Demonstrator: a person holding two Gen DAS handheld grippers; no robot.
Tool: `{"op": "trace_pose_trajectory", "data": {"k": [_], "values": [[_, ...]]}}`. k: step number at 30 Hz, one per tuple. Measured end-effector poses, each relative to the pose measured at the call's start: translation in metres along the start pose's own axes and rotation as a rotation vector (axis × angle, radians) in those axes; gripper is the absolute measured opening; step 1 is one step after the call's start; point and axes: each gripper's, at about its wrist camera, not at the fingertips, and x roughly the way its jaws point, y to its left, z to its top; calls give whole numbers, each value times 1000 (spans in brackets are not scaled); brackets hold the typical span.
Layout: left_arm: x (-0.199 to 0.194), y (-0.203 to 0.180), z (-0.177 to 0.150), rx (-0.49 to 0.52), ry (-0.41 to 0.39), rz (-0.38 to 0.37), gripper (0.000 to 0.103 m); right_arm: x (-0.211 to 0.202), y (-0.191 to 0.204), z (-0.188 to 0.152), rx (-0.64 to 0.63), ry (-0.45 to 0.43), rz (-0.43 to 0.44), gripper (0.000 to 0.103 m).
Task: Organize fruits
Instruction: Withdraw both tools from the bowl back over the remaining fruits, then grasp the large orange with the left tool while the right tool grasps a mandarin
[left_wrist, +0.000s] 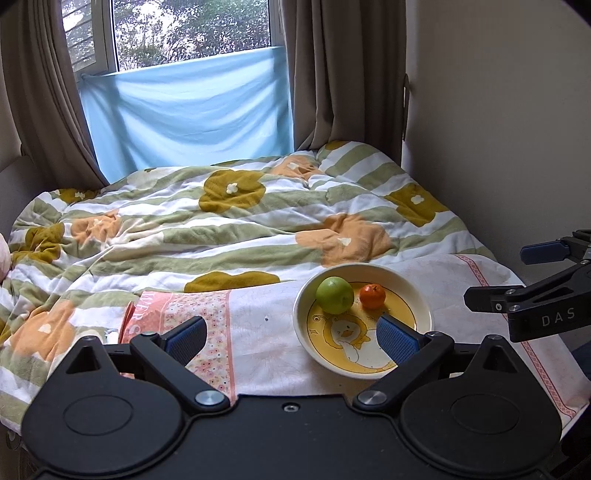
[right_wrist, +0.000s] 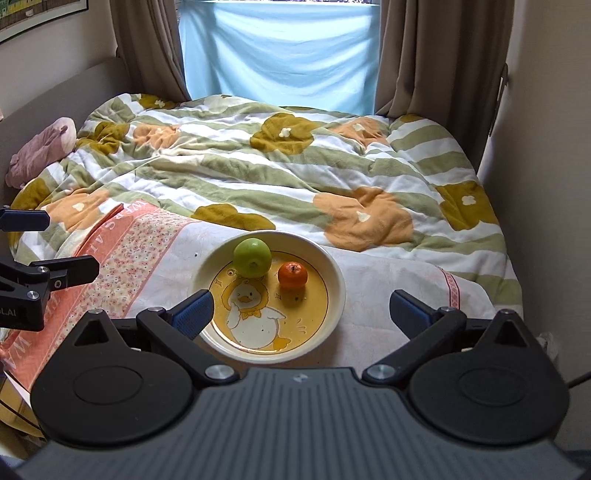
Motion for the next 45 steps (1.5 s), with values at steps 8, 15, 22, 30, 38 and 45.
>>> {"op": "trace_pose_trajectory", "data": {"k": [8, 15, 22, 30, 38, 45], "values": [[-29, 0, -33, 58, -14, -75, 100, -35, 23, -44, 100, 6, -63, 103], [-38, -6, -66, 114, -8, -163, 100, -47, 40, -90, 144, 36, -102, 103], [-24, -22, -99, 182, 33, -246, 98, -40, 44, -125, 161, 40, -97, 103], [22, -49, -133, 244, 94, -301, 88, -10, 39, -150, 165, 70, -93, 103], [64, -66, -154, 259, 172, -281, 73, 17, 37, -163, 138, 118, -63, 103], [76, -74, -156, 272, 193, -266, 66, 29, 39, -166, 104, 133, -35, 103]]}}
